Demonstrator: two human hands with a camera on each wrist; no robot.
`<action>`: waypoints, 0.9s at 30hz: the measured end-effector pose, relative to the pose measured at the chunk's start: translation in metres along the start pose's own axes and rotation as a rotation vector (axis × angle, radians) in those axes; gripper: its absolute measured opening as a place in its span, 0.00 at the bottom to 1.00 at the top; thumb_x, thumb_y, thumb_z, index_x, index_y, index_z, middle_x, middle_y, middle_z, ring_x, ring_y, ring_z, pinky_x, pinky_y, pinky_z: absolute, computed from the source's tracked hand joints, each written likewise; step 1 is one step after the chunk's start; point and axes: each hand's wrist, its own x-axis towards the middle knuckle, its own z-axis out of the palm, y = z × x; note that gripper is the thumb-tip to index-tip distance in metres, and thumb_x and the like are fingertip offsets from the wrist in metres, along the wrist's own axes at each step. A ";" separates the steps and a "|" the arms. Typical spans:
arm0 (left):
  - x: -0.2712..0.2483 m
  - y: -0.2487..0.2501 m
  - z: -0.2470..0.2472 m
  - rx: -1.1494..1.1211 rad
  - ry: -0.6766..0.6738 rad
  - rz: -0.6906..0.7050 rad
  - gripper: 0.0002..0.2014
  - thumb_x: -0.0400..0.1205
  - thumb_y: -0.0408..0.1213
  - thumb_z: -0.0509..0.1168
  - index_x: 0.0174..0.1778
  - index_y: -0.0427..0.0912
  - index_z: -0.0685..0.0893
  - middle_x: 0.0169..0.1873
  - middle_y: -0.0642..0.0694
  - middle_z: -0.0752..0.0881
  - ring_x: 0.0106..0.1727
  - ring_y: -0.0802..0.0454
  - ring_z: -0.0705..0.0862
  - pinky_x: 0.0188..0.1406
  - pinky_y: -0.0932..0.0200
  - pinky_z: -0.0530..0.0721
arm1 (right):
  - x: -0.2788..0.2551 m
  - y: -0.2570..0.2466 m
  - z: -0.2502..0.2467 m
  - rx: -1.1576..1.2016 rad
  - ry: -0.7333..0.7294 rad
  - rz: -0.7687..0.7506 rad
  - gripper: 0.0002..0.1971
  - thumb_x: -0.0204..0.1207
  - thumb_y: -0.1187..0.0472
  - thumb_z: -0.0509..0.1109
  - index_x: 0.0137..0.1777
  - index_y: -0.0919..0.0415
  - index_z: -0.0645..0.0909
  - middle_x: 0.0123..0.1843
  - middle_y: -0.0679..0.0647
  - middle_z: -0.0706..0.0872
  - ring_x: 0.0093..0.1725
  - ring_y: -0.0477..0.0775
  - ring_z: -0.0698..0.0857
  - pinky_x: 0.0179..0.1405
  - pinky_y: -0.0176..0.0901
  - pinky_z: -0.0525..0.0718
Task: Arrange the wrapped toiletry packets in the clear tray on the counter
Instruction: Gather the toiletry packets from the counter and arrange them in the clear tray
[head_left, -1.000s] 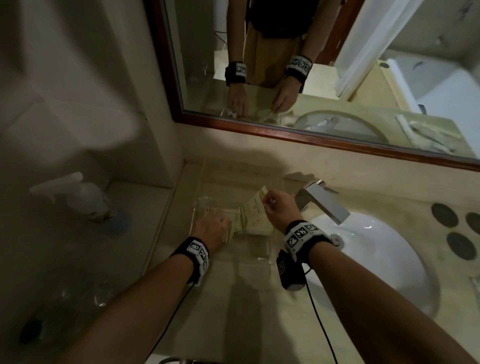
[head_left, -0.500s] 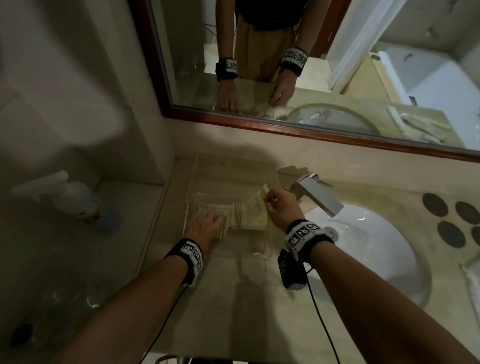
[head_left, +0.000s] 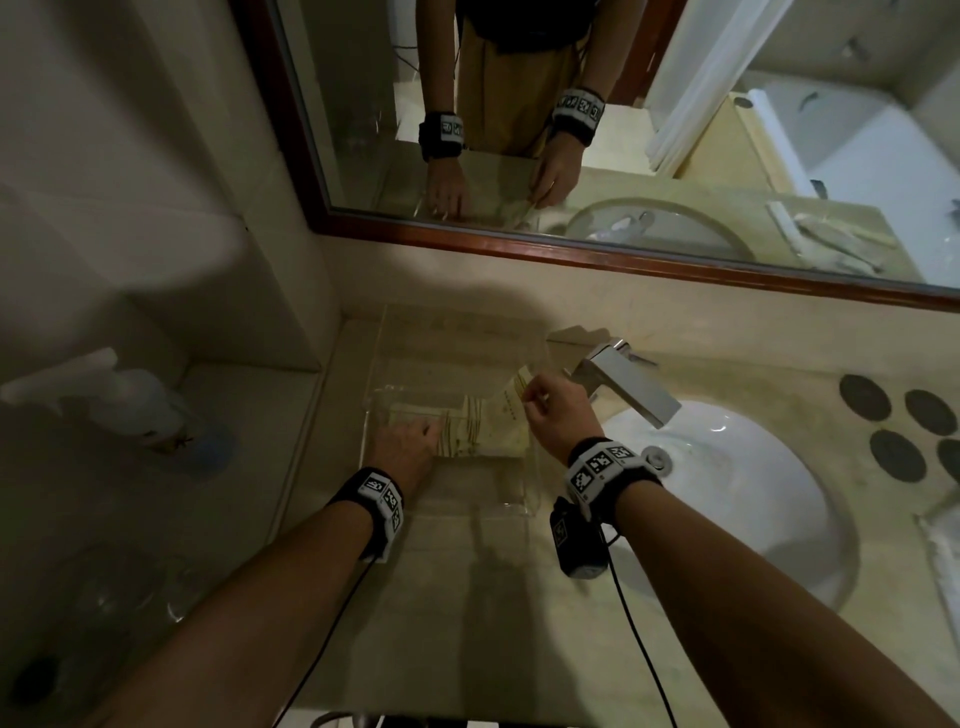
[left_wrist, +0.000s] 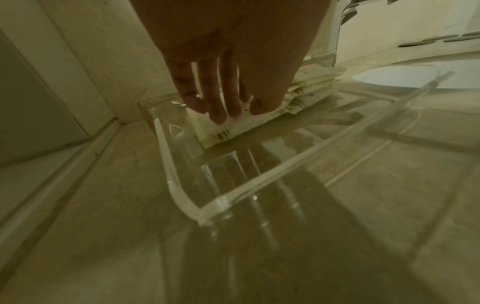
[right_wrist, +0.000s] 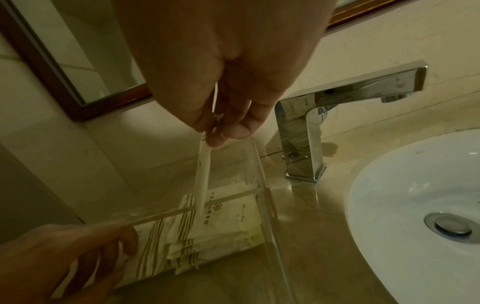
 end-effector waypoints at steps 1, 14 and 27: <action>0.000 0.001 0.000 -0.009 -0.025 -0.006 0.25 0.82 0.30 0.56 0.77 0.39 0.65 0.62 0.39 0.82 0.60 0.41 0.83 0.53 0.49 0.82 | 0.000 0.000 0.000 -0.001 -0.003 0.003 0.04 0.76 0.69 0.66 0.46 0.64 0.83 0.43 0.55 0.83 0.42 0.54 0.81 0.43 0.44 0.81; 0.001 0.002 -0.012 0.008 -0.053 -0.021 0.20 0.83 0.26 0.54 0.72 0.36 0.68 0.65 0.36 0.80 0.62 0.40 0.82 0.52 0.50 0.81 | 0.004 0.002 0.003 0.021 -0.009 -0.014 0.04 0.75 0.69 0.67 0.43 0.62 0.82 0.40 0.52 0.81 0.38 0.50 0.78 0.32 0.28 0.68; -0.022 -0.017 -0.008 -0.145 -0.049 -0.156 0.22 0.82 0.33 0.57 0.74 0.42 0.70 0.64 0.40 0.80 0.61 0.38 0.82 0.52 0.49 0.82 | -0.016 -0.027 0.042 0.153 -0.159 -0.083 0.16 0.75 0.74 0.63 0.58 0.60 0.83 0.54 0.56 0.82 0.49 0.52 0.80 0.46 0.44 0.82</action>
